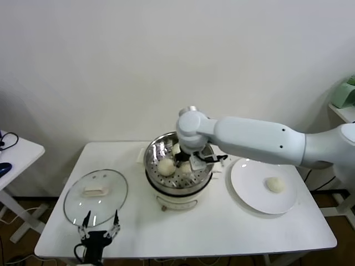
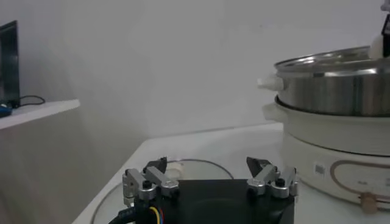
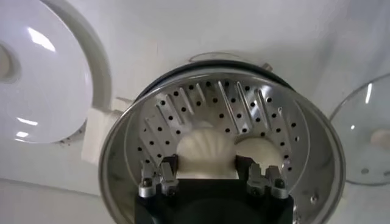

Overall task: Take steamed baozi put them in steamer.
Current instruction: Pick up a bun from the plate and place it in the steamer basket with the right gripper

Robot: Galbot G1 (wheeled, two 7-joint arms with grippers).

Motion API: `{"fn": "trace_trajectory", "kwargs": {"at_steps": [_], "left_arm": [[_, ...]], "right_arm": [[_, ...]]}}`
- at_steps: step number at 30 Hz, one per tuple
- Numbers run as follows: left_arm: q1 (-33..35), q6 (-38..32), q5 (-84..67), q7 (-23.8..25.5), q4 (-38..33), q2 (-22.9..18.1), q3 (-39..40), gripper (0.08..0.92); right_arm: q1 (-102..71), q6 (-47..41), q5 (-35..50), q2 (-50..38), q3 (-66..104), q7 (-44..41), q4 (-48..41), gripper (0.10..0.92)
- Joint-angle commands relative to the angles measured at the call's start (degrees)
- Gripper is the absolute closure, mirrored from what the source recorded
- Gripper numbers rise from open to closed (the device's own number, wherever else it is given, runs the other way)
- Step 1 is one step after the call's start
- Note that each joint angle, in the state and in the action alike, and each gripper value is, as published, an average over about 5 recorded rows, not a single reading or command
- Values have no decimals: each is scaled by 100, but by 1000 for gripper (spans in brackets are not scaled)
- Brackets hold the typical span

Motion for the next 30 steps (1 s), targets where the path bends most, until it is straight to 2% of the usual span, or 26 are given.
{"fn": "trace_trajectory", "kwargs": {"at_steps": [1,30], "left_arm": [[-9,-1,-11,-4,63,7,-23,177],[-49,-13,-25,-28,205,-28,-1,177]], "right_arm": [[-193,362,-166,192,-141,117,-87,404],[-264,549,209,201,-261,276,-311,396]]}}
